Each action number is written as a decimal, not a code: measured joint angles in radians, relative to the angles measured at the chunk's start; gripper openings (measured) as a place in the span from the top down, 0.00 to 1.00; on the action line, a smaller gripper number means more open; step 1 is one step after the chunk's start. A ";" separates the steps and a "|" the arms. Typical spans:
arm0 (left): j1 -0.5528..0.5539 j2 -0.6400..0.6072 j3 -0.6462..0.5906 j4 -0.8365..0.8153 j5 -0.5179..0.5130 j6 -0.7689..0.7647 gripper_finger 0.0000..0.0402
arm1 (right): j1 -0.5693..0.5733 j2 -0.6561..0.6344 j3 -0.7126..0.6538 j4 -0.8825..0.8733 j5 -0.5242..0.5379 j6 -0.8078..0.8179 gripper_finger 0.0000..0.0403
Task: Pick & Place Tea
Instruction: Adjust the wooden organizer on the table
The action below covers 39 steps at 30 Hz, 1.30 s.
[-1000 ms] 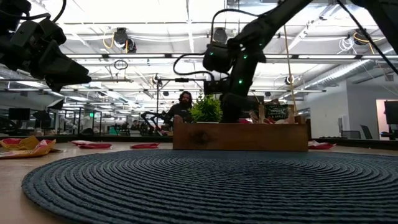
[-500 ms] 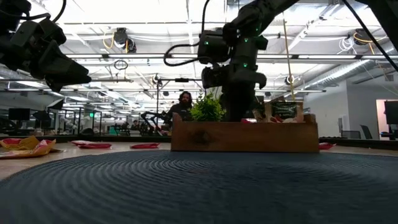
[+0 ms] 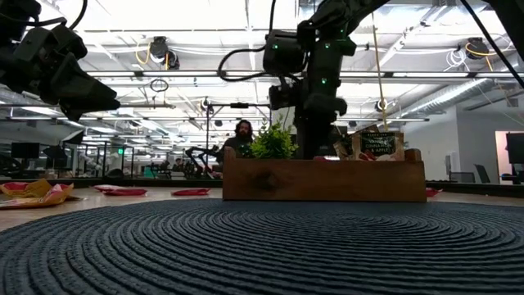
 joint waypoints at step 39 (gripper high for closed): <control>0.000 0.000 0.000 0.000 0.000 0.000 0.60 | 0.046 -0.028 -0.130 0.098 -0.108 -0.038 1.00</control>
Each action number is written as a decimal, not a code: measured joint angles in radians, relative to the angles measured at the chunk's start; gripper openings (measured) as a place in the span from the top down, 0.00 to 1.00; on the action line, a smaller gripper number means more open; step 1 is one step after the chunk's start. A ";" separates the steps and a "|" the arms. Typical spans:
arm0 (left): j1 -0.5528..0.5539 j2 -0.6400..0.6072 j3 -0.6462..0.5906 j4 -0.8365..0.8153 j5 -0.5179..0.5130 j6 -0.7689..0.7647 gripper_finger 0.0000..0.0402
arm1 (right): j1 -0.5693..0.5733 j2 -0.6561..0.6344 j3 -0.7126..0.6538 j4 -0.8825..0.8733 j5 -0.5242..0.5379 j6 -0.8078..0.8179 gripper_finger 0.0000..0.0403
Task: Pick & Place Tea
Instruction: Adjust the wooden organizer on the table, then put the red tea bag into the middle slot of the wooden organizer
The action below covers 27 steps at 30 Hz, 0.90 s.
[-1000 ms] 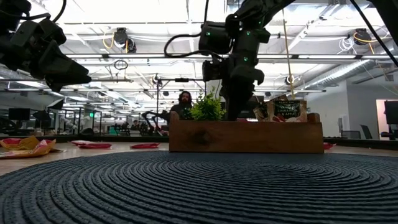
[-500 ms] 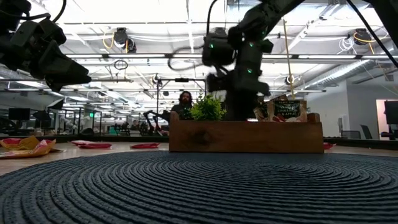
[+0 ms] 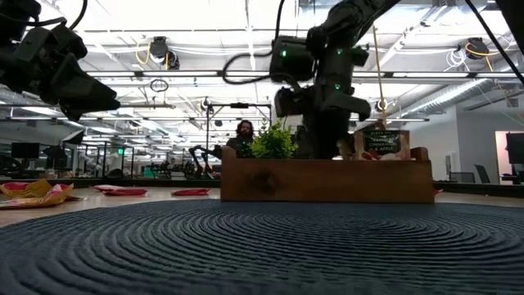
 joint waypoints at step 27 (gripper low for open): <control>0.000 0.000 0.000 0.000 0.000 0.000 0.60 | -0.689 -0.579 -0.592 0.089 0.155 0.406 0.44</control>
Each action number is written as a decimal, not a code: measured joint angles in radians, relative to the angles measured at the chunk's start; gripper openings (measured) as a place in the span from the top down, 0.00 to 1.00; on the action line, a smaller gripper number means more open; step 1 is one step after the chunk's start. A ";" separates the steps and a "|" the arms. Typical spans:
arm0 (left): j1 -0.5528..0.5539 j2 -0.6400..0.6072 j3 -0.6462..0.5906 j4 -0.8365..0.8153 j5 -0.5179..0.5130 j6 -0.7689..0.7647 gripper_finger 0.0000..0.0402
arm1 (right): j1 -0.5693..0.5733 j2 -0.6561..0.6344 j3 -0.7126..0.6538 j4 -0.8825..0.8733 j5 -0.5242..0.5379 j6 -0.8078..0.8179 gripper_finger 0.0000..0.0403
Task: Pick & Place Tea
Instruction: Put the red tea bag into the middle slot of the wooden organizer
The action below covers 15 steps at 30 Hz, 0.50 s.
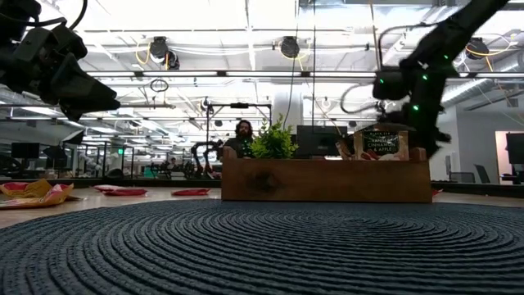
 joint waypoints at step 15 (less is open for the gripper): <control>0.000 0.000 0.000 0.000 0.000 0.000 0.60 | -0.100 -0.008 -0.155 0.228 -0.020 0.028 0.43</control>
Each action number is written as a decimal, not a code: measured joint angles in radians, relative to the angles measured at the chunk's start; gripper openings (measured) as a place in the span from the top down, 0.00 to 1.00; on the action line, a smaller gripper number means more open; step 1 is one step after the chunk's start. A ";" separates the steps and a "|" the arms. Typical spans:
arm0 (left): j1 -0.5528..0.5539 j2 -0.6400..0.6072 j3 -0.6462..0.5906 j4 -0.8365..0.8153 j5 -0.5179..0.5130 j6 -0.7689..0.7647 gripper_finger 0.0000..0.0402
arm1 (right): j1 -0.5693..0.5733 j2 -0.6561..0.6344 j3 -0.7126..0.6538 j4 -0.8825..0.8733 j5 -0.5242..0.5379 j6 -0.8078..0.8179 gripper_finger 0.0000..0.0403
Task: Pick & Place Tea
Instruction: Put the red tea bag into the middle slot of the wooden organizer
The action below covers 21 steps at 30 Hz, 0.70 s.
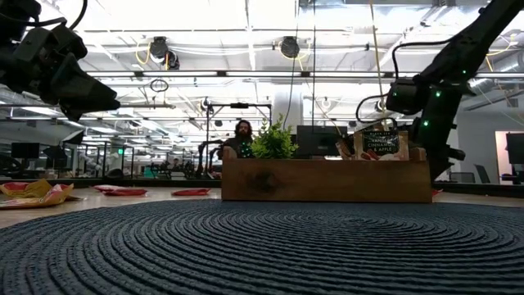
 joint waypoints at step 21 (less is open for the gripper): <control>0.000 0.000 0.000 0.000 0.000 0.000 0.60 | 0.011 0.027 0.000 0.052 -0.017 0.119 0.43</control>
